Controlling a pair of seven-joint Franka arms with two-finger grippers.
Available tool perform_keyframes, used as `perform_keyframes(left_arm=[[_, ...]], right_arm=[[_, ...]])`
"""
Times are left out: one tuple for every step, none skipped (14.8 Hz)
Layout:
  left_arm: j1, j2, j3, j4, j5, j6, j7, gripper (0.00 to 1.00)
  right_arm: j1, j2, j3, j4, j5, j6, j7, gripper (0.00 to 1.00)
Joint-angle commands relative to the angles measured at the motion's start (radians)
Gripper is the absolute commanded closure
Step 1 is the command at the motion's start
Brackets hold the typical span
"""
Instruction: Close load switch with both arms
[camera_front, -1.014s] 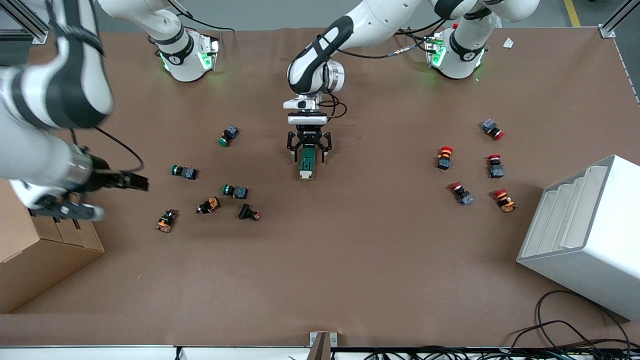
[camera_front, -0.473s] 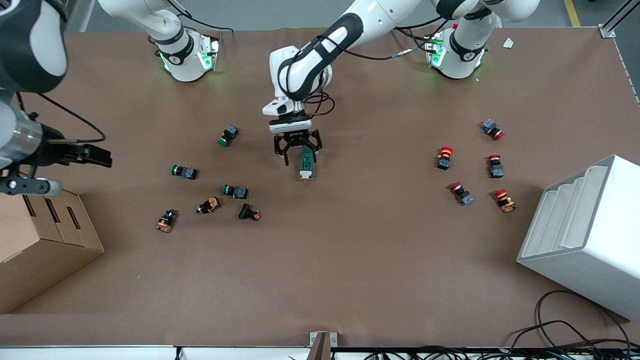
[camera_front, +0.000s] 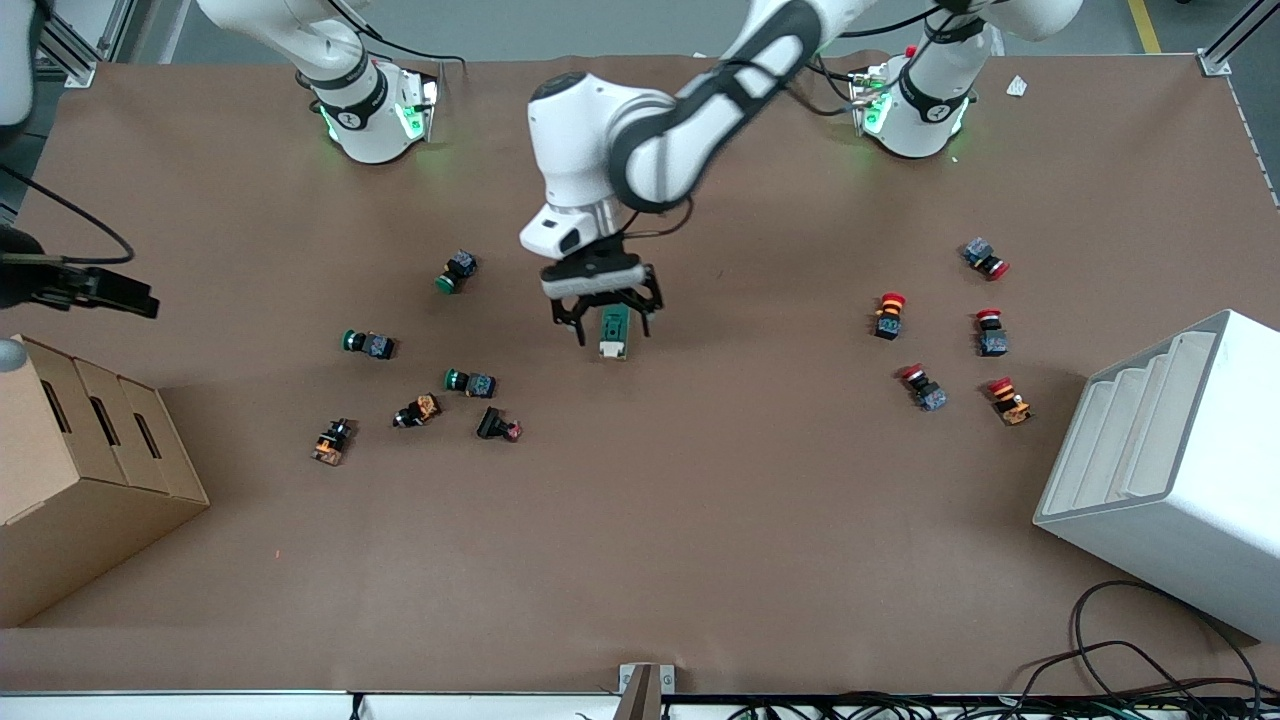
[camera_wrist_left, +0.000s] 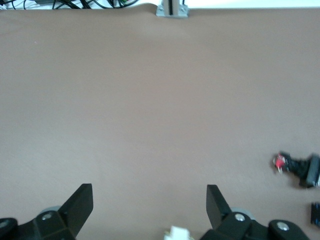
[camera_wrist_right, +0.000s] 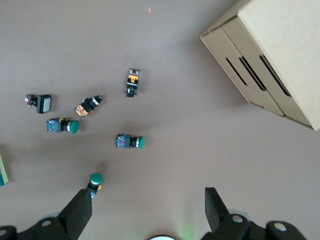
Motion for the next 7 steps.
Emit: perform_keyframes(left_arm=[[0.122,-0.119,-0.009,-0.03,-0.157,-0.025,0.211,0.0],[0.163,-0.15,-0.012,-0.028,-0.202,-0.063,0.299,0.0],[0.214,-0.184,-0.012,-0.024,-0.254,-0.094,0.417,0.0],[0.265,-0.219,-0.012,-0.019,-0.3,-0.122,0.527,0.0],[0.317,-0.25,-0.014,-0.019,-0.352,-0.149,0.639,0.0],[0.378,-0.291,-0.014,-0.019,-0.413,-0.176,0.756,0.0],[0.43,-0.327,-0.014,-0.019,-0.461,-0.2,0.84,0.0]], right_arm=[[-0.016,-0.024,0.015,-0.009,-0.006,-0.021,-0.008,0.0],[-0.016,-0.023,0.017,-0.008,-0.013,-0.023,-0.008,0.0],[-0.015,-0.021,0.017,-0.008,-0.01,-0.021,0.004,0.0],[-0.013,-0.017,0.02,-0.006,-0.015,-0.017,-0.004,0.0],[-0.018,-0.014,0.017,0.021,-0.015,-0.018,-0.007,0.0],[-0.018,-0.012,0.018,0.047,-0.018,-0.024,-0.007,0.0],[-0.021,-0.012,0.018,0.052,-0.015,-0.026,-0.008,0.0]])
